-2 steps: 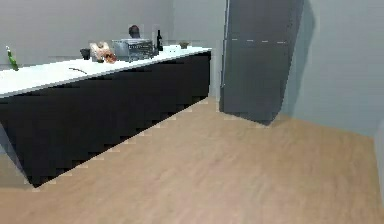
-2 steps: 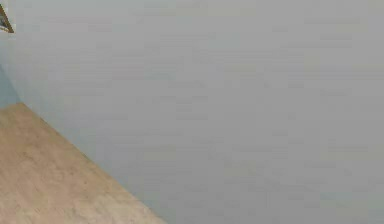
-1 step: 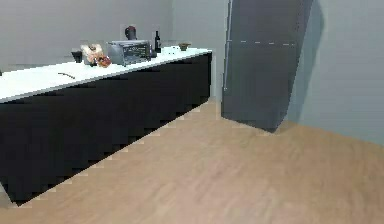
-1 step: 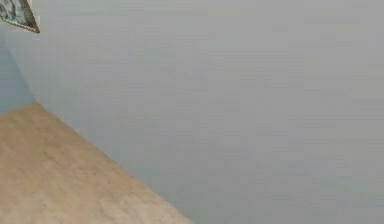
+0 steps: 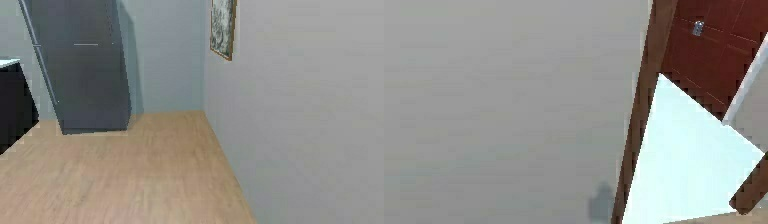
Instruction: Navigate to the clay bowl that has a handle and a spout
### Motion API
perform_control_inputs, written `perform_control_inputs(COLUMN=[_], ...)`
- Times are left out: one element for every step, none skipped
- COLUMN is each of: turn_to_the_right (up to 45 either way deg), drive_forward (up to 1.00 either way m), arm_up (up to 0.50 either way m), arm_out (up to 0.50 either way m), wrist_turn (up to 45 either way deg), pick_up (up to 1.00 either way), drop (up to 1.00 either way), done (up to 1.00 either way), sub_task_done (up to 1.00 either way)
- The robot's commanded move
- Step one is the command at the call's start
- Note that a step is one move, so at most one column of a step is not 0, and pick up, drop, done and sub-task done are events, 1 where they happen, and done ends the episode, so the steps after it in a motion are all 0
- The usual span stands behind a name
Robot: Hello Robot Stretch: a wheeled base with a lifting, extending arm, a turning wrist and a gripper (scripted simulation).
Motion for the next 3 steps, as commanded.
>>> perform_control_inputs(turn_to_the_right=[0.0, -45.0, -3.0], drive_forward=[0.25, 0.0, 0.0], arm_up=[0.0, 0.0, 0.0], arm_out=[0.0, 0.0, 0.0], wrist_turn=[0.0, 0.0, 0.0], pick_up=[0.0, 0.0, 0.0], drop=[0.0, 0.0, 0.0], done=[0.0, 0.0, 0.0], sub_task_done=[0.0, 0.0, 0.0])
